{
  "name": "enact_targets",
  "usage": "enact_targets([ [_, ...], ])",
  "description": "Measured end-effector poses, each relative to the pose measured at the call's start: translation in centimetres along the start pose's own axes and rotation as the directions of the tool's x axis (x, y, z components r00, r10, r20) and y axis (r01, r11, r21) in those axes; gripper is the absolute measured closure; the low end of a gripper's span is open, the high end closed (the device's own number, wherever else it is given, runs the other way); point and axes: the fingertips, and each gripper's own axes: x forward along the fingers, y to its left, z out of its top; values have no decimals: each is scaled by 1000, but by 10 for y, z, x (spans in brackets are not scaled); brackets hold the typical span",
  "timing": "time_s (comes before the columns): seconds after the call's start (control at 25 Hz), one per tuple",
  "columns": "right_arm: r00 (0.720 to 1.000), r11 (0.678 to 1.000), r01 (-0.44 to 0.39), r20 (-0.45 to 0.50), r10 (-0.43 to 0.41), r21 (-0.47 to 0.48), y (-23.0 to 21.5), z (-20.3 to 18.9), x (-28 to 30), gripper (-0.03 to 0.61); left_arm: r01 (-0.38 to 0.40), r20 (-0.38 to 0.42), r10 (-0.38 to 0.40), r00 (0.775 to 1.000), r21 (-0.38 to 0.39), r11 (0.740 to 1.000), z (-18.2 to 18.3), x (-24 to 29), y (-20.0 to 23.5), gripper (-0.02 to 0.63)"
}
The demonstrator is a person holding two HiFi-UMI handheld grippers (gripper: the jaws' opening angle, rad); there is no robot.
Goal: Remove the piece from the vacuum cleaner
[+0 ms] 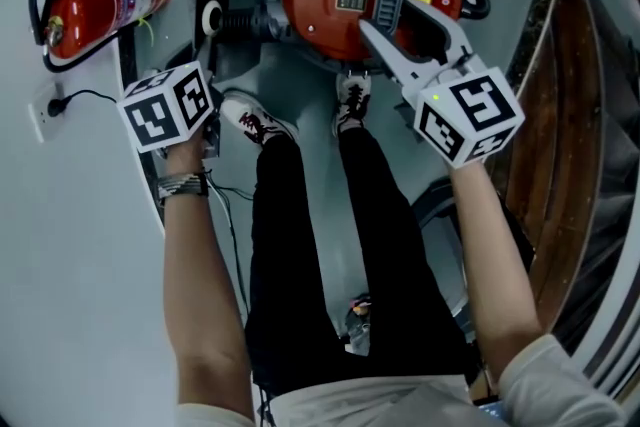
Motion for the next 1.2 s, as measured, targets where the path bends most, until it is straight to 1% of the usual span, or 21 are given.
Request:
enact_targets([
  [0.12, 1000, 1000, 6, 6, -6, 1, -1, 1, 1, 353, 3, 1, -3, 1000, 17, 1000, -3, -3, 3, 589],
  [0.36, 1000, 1000, 7, 0, -7, -9, 0, 1, 1, 353, -8, -1, 8, 1000, 11, 1000, -8, -8, 8, 589],
  [0.52, 1000, 1000, 8, 10, -8, -13, 0, 1, -1, 353, -13, -4, 13, 1000, 25, 1000, -12, -15, 8, 589],
  [0.6, 1000, 1000, 5, -4, -5, -13, 0, -2, -2, 354, -13, -8, 14, 1000, 34, 999, -14, -21, 8, 589],
  [0.68, 999, 1000, -16, -44, 15, -26, 4, -11, -6, 354, -19, -10, 19, 1000, 33, 999, -18, -29, 8, 589],
  [0.8, 996, 999, -41, -75, 38, -31, 11, -25, -17, 353, -34, -7, 34, 999, 19, 999, -25, -42, 7, 589],
  [0.96, 997, 1000, -26, -76, 25, -17, 14, -30, -39, 354, -62, 6, 62, 998, 17, 998, -28, -64, 6, 589],
  [1.08, 997, 999, -18, -70, 16, -30, 20, -23, -56, 354, -80, 25, 79, 997, 22, 997, -27, -81, 5, 589],
  [1.2, 999, 999, -18, -38, 17, -32, 26, -9, -75, 354, -92, 61, 89, 994, 36, 995, -20, -101, 4, 589],
])
